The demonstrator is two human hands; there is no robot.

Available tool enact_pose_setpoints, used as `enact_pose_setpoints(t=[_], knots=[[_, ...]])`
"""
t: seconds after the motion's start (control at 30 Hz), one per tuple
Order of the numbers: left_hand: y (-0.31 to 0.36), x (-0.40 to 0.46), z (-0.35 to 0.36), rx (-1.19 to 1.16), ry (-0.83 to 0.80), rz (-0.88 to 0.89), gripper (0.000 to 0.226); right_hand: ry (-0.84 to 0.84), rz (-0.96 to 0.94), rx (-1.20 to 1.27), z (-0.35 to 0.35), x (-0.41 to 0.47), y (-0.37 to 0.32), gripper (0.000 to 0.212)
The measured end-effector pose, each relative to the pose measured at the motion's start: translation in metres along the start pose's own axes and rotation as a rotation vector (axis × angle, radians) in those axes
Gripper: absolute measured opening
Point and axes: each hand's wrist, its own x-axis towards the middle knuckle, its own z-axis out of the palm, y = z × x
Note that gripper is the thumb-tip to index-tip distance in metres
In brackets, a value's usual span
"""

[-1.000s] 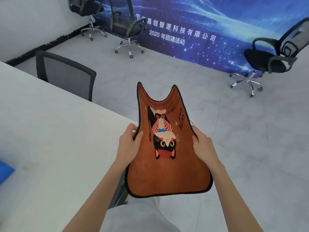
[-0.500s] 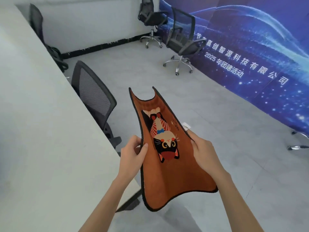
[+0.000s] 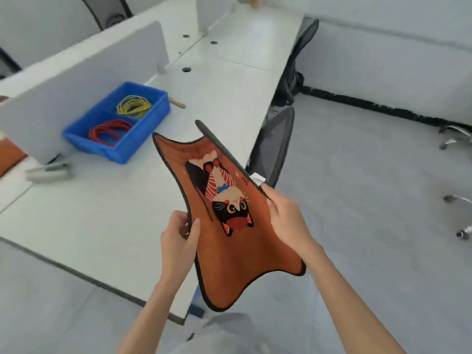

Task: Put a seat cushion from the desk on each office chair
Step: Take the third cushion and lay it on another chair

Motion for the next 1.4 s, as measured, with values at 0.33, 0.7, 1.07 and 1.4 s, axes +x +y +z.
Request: enact_pose_setpoints(t=[0.33,0.7,1.07,1.4], knots=[[-0.031,0.067,-0.051,0.046,0.518,-0.185,0.009,-0.375,-0.398,0.136,0.091,0.150,-0.062,0.048],[-0.135,0.064,-0.047,0.074,0.585,-0.852,0.024,-0.602,-0.229,-0.211,0.166,0.248,-0.005,0.051],[-0.122,0.078,-0.004,0.407,0.552,-0.788,0.060,-0.681,-0.158,-0.352,0.153,0.282,0.017,0.052],[-0.007,0.165,0.138,0.278,-0.327,-0.172,0.040,0.014,-0.129,-0.091,-0.016,0.309,0.064,0.043]])
